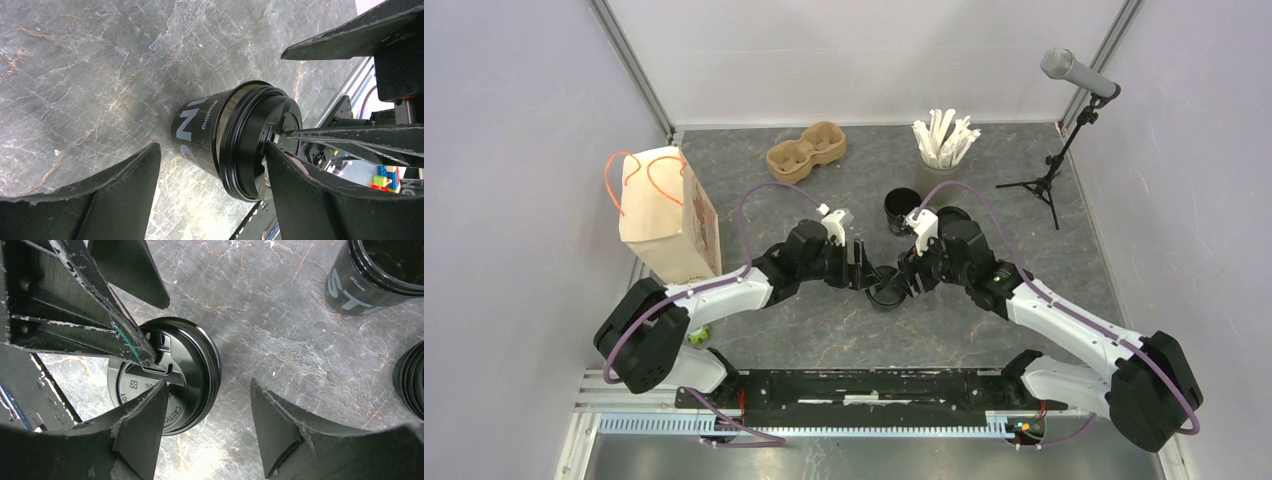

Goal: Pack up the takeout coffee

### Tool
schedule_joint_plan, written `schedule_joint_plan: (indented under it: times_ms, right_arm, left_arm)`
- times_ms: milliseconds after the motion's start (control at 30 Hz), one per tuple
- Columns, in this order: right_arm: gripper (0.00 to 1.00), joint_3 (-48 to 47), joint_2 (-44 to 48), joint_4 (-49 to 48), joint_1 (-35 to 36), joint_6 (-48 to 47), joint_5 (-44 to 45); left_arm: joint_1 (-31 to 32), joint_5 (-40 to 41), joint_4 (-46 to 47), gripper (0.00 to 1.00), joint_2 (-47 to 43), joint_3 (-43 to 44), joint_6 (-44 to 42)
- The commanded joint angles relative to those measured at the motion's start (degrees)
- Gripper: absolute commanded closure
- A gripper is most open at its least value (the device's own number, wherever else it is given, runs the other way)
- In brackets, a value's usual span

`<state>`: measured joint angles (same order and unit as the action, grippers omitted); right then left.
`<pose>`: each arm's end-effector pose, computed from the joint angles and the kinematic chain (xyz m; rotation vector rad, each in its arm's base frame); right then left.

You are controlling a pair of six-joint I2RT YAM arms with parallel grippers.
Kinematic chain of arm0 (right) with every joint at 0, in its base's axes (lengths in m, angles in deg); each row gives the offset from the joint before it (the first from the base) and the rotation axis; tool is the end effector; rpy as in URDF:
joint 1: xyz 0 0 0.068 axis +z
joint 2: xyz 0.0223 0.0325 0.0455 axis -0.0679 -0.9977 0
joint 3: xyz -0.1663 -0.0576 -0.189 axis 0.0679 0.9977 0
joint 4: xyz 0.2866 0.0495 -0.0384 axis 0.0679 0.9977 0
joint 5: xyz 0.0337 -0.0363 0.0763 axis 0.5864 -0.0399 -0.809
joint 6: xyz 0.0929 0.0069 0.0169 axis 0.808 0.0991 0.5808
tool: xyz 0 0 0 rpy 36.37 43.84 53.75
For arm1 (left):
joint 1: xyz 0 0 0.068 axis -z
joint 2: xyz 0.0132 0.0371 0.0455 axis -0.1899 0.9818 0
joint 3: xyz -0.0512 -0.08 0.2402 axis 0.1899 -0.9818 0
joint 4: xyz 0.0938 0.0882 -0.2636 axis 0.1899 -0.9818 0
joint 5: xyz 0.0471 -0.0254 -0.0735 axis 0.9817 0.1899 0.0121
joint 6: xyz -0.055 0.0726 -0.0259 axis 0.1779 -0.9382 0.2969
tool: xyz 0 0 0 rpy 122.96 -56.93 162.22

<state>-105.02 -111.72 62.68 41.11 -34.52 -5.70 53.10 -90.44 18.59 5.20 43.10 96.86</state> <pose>0.2350 0.2057 0.1765 -0.7844 2.0686 0.6781 0.2458 -0.2576 0.1332 0.3456 2.3017 -1.0692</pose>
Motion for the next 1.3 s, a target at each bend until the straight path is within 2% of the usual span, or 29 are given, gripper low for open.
schedule_joint_plan:
  times_ms: [0, 167, 267, 400, 633, 700, 867, 1100, 1267]
  right_arm:
    - [0.33, -1.86, -1.44, -4.01, -1.72, -1.27, -5.11]
    - [0.34, -0.80, -4.01, -6.37, -3.99, -0.47, -9.44]
    - [0.40, -0.15, -5.64, -8.74, -5.38, 0.71, -11.92]
    - [0.48, 1.16, -6.29, -11.08, -6.85, 2.66, -14.05]
    - [0.50, 1.59, -7.17, -12.04, -8.62, 3.27, -15.93]
    - [0.50, 1.60, -7.42, -11.99, -8.95, 3.06, -16.38]
    - [0.48, 1.48, -7.38, -11.74, -9.26, 2.85, -16.57]
    - [0.47, 1.27, -7.09, -11.20, -9.35, 2.69, -16.22]
    - [0.48, 2.68, -7.10, -11.29, -9.35, 2.84, -15.63]
  left_arm:
    - [0.21, 2.16, 0.15, 0.18, 0.75, 3.00, -2.22]
    - [0.21, 1.74, 0.07, 0.17, 2.48, 4.24, -1.73]
    - [0.21, 1.80, 0.10, 0.17, 3.38, 4.70, -0.99]
    - [0.21, 1.72, 0.32, 0.28, 4.02, 4.75, -0.69]
    - [-0.17, 0.82, 0.32, 0.36, 5.10, 5.44, -0.78]
    - [-0.68, 0.44, 0.44, 0.41, 5.32, 5.49, 0.11]
    - [-1.54, -3.08, 3.37, 0.46, 5.34, 4.28, 3.18]
    - [-1.54, -8.34, 7.68, 0.44, 5.97, 2.72, 9.52]
    - [-1.54, -7.60, 7.89, 0.43, 6.46, 1.58, 9.75]
